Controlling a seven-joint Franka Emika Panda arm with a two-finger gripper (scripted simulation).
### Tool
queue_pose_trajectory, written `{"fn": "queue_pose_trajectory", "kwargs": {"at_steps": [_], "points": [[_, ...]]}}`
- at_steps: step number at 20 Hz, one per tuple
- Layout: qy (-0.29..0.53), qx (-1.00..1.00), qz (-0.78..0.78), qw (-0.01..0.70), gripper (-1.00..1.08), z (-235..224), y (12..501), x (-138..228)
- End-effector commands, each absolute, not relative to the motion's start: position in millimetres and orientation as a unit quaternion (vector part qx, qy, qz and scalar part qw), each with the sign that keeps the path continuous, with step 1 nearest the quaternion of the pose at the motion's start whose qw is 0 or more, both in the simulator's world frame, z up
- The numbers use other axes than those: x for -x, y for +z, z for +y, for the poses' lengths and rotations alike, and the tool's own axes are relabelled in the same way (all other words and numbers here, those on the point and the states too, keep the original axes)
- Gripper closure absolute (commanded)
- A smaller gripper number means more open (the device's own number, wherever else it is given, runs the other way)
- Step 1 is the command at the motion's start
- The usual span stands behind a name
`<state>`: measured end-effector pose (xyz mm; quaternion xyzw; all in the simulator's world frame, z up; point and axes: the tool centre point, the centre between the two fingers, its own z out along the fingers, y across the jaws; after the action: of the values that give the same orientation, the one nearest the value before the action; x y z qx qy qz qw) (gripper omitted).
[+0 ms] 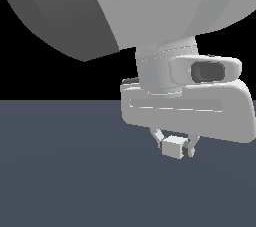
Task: Plug the charger into the wall socket.
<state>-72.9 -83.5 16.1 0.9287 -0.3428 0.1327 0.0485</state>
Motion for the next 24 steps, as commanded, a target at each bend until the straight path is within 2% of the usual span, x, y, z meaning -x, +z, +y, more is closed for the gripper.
{"fn": "queue_pose_trajectory", "kwargs": {"at_steps": [1,24], "points": [[0.134,-0.934,-0.327,0.046,1.08,-83,19,71],[0.145,-0.988,-0.046,0.009,1.08,-70,72,46]]}}
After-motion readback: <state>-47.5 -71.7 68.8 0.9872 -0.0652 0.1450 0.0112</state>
